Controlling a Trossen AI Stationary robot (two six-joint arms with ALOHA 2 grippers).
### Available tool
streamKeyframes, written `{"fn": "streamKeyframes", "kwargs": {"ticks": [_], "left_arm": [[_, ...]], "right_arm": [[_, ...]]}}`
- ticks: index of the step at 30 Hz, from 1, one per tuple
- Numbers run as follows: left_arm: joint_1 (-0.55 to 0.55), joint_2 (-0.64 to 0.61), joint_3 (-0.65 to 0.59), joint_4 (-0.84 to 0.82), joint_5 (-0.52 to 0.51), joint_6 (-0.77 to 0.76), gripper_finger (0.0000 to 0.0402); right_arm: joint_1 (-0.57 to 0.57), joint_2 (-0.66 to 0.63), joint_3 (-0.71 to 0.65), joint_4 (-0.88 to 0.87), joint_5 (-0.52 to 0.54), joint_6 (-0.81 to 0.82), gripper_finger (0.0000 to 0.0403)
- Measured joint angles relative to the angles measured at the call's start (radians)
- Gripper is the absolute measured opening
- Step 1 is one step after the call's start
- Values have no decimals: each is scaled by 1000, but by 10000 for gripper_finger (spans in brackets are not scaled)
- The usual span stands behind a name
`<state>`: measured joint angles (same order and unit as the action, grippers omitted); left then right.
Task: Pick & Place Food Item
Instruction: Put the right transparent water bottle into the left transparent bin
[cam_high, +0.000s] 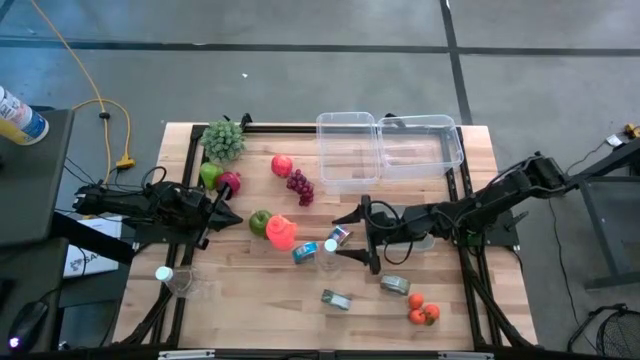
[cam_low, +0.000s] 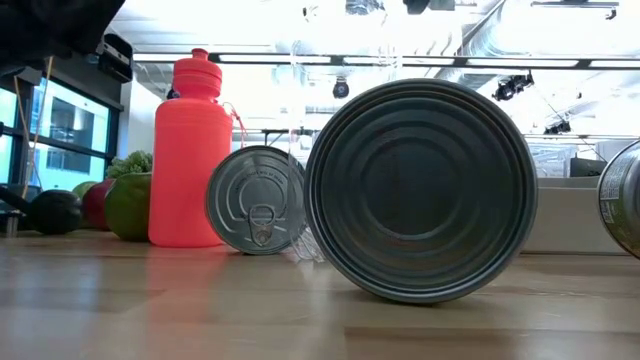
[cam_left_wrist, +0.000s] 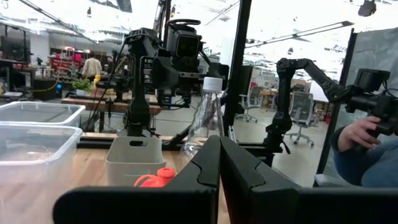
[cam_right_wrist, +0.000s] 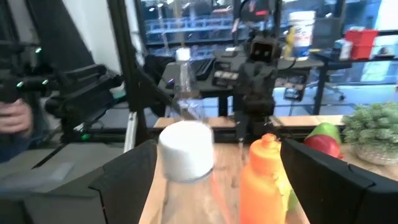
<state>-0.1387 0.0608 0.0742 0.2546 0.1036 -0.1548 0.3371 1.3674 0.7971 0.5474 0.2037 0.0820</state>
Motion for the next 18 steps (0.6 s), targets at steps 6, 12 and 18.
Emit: {"fn": "streamKeyframes", "kwargs": {"ticks": [6, 12, 18], "left_arm": [[0, 0, 0, 0, 0, 29, 1], [0, 0, 0, 0, 0, 49, 1], [0, 0, 0, 0, 0, 50, 1]], "right_arm": [[4, 0, 0, -17, -20, -23, 331], [3, 0, 0, -19, -20, -24, 331], [1, 0, 0, -18, -20, -22, 331]]}}
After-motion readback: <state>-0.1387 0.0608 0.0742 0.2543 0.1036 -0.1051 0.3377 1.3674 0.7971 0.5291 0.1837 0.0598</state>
